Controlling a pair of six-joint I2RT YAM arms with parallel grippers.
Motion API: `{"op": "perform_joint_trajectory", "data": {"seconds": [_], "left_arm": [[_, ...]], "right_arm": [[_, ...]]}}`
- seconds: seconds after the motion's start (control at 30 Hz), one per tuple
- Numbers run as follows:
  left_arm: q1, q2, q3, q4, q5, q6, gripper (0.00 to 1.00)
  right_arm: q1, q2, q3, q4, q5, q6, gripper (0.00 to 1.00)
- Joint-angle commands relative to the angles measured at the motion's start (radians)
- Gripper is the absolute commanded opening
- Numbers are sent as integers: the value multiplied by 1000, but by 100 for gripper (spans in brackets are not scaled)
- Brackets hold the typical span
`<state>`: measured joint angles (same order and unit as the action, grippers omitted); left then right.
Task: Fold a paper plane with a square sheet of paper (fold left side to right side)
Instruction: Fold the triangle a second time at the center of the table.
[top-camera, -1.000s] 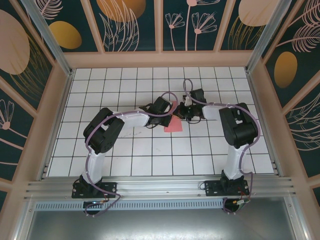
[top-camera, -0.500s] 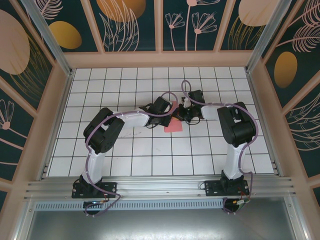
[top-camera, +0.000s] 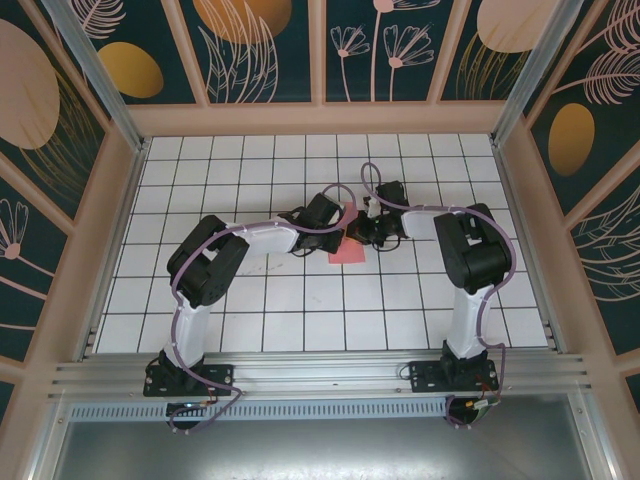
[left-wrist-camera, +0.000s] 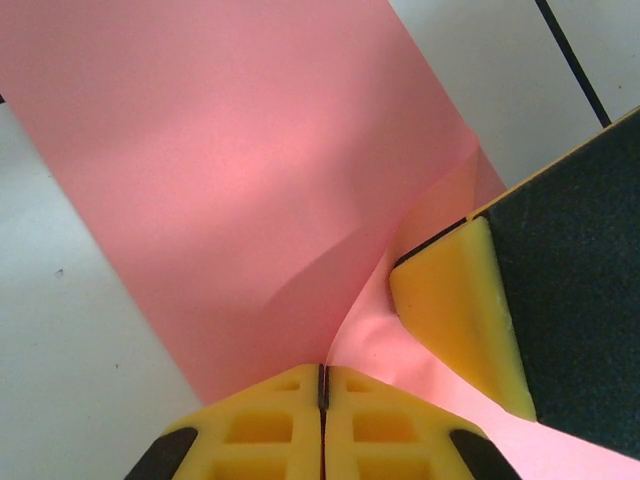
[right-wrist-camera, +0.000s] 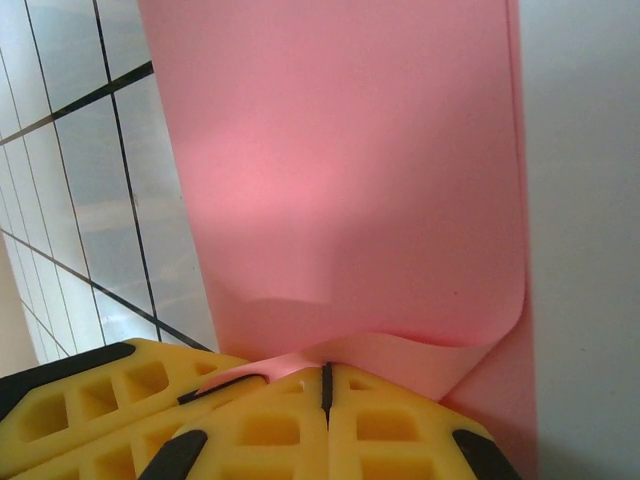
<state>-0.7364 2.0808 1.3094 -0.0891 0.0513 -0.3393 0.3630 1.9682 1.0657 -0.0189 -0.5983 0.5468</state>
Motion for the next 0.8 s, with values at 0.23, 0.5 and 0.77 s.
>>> {"op": "perform_joint_trajectory", "data": {"seconds": [0.23,0.5,0.77], "left_arm": [[7,-72,5,-65,-84,24,21],[6,-193,-42,-56,-44,-13,29],[6,-181,-115,82,283,-131,21]], "right_arm": [[1,49,20,-83,58,-42,0],[-2,48,19,-85,55,-42,0],[-2,44,20,-84,52,-42,0]]}}
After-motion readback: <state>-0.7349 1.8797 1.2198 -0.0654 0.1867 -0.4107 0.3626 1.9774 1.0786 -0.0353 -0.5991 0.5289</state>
